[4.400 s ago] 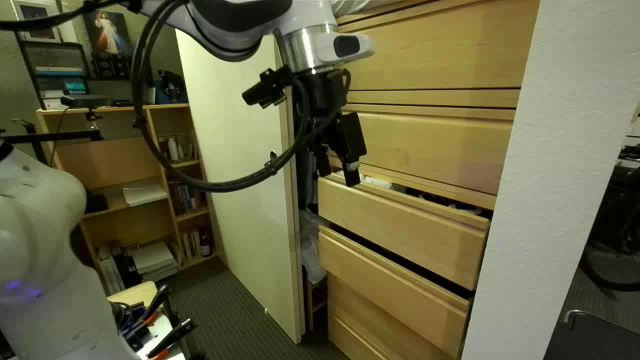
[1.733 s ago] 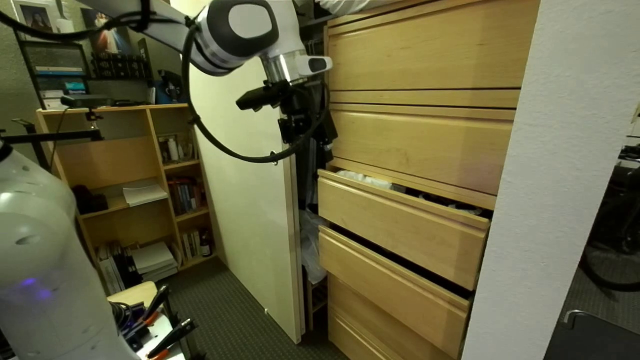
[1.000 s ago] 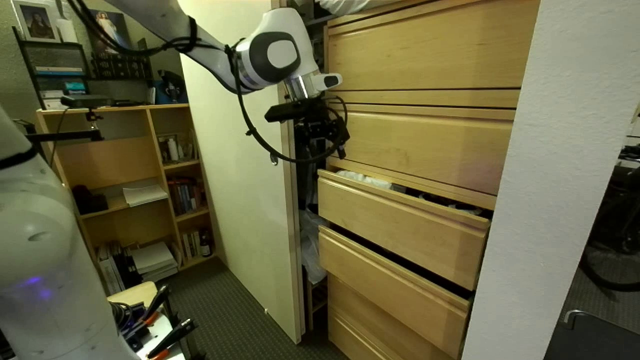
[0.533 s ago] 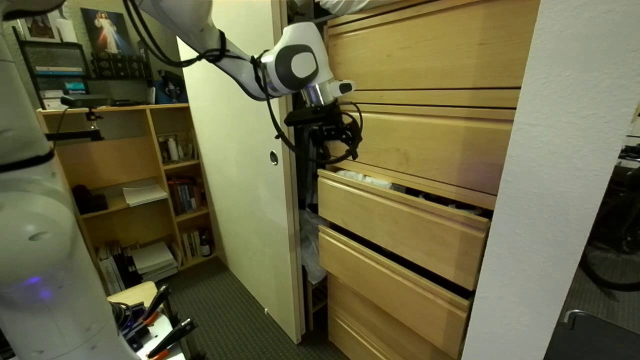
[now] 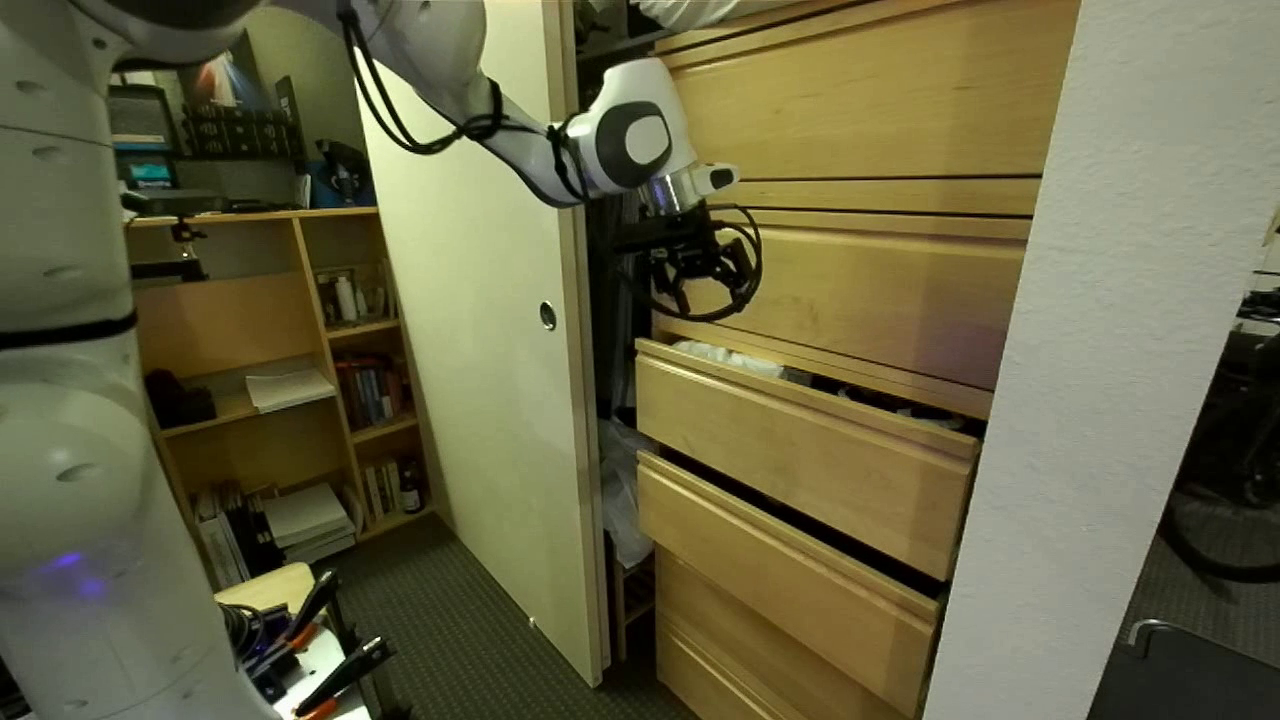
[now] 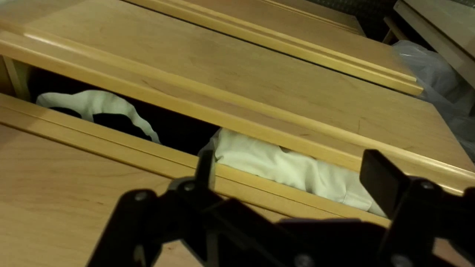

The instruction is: Open the middle drawer of the cabinet.

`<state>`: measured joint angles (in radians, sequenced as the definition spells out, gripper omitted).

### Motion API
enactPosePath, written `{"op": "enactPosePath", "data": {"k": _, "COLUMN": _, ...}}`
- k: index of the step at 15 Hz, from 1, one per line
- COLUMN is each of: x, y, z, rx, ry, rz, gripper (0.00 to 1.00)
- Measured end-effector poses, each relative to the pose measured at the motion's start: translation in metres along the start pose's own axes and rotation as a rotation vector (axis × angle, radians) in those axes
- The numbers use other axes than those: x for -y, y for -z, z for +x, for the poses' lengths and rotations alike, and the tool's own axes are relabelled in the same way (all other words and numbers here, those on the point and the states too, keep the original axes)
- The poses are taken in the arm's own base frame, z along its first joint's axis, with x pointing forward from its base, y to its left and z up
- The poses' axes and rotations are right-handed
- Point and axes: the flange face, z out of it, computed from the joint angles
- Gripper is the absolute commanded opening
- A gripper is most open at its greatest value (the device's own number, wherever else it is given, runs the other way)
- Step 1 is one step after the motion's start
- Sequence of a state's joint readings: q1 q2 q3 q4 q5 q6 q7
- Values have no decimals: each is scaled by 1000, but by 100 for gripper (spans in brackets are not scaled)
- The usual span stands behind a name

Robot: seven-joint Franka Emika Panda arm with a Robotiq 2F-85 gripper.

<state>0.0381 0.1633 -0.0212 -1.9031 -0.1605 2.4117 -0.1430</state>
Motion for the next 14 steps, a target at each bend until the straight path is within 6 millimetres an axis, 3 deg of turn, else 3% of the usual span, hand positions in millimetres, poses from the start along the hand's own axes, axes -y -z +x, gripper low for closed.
{"op": "enactPosePath", "data": {"k": 8, "x": -22, "y": -18, "z": 43, "rx": -34, "ry": 160, "rz": -43, "gripper": 100}}
{"op": "enactPosePath", "data": {"k": 14, "x": -28, "y": -30, "z": 50, "rx": -29, "ry": 267, "rz": -65, "gripper": 100}}
